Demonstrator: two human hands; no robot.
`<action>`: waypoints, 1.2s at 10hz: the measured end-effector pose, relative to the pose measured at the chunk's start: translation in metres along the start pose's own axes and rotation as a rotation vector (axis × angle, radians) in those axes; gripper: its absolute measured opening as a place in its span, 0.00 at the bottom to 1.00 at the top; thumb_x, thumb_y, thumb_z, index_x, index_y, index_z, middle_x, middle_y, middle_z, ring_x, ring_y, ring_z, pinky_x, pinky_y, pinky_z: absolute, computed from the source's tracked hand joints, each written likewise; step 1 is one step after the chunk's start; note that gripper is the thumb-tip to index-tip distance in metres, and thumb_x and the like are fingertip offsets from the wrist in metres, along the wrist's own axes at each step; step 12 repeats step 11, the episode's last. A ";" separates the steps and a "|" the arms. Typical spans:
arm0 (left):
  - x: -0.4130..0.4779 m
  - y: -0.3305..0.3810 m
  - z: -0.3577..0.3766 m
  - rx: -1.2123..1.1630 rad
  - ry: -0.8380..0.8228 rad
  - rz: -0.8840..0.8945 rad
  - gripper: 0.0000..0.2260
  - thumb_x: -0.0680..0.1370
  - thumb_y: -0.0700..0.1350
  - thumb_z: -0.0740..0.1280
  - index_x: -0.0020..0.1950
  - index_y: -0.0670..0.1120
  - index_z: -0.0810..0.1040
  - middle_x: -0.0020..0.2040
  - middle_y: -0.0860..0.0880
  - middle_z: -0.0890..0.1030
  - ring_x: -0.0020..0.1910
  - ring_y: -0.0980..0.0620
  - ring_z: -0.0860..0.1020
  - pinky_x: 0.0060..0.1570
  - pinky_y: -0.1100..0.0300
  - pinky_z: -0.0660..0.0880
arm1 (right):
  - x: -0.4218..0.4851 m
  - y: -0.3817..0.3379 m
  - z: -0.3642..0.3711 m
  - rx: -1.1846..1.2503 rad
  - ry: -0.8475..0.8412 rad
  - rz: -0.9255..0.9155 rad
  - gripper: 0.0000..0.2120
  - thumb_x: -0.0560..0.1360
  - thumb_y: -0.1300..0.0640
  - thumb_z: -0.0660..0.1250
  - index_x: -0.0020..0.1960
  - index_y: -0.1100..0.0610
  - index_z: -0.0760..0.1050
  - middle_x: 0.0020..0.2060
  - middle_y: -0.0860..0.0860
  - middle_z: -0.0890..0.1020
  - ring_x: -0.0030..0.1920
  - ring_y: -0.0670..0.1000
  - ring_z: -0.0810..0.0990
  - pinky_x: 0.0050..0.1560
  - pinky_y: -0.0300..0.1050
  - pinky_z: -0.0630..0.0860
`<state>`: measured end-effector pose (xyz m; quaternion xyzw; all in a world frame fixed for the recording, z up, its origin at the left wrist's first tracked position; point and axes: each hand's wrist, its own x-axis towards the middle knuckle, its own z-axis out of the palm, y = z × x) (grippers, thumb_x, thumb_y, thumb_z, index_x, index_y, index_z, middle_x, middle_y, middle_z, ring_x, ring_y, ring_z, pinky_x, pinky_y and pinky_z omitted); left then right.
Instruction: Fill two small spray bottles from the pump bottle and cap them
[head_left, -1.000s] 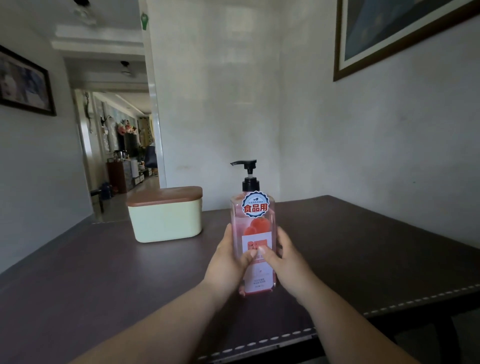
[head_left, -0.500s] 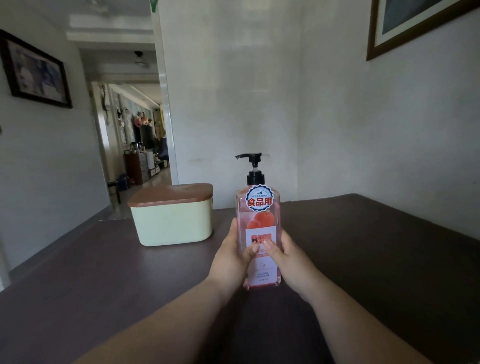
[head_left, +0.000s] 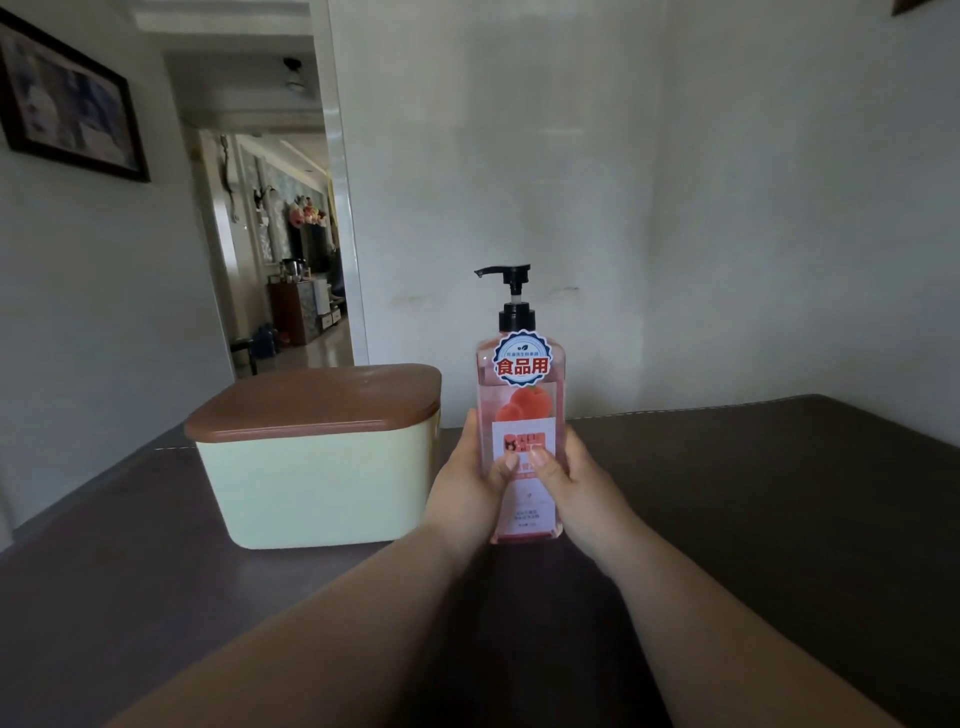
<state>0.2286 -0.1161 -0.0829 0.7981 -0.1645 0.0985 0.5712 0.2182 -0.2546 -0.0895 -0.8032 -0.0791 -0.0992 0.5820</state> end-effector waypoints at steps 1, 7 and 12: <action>0.018 -0.009 0.000 0.023 0.042 -0.014 0.18 0.79 0.49 0.60 0.68 0.58 0.64 0.60 0.54 0.79 0.58 0.52 0.78 0.58 0.55 0.74 | 0.021 0.004 0.006 0.003 -0.002 -0.009 0.21 0.80 0.43 0.56 0.71 0.43 0.61 0.63 0.46 0.78 0.58 0.50 0.80 0.59 0.55 0.79; 0.024 -0.001 -0.007 0.040 0.070 -0.150 0.21 0.80 0.47 0.59 0.72 0.50 0.60 0.67 0.51 0.74 0.65 0.49 0.74 0.63 0.53 0.73 | 0.035 -0.003 0.015 -0.055 0.015 0.076 0.25 0.80 0.47 0.57 0.75 0.43 0.54 0.70 0.48 0.71 0.66 0.53 0.75 0.63 0.57 0.75; -0.210 0.132 -0.166 -0.157 0.152 0.337 0.17 0.72 0.57 0.67 0.60 0.57 0.77 0.59 0.56 0.81 0.58 0.59 0.79 0.53 0.58 0.79 | -0.140 -0.141 -0.068 -0.095 0.396 -0.437 0.14 0.73 0.36 0.61 0.59 0.34 0.70 0.57 0.38 0.80 0.55 0.41 0.81 0.48 0.45 0.82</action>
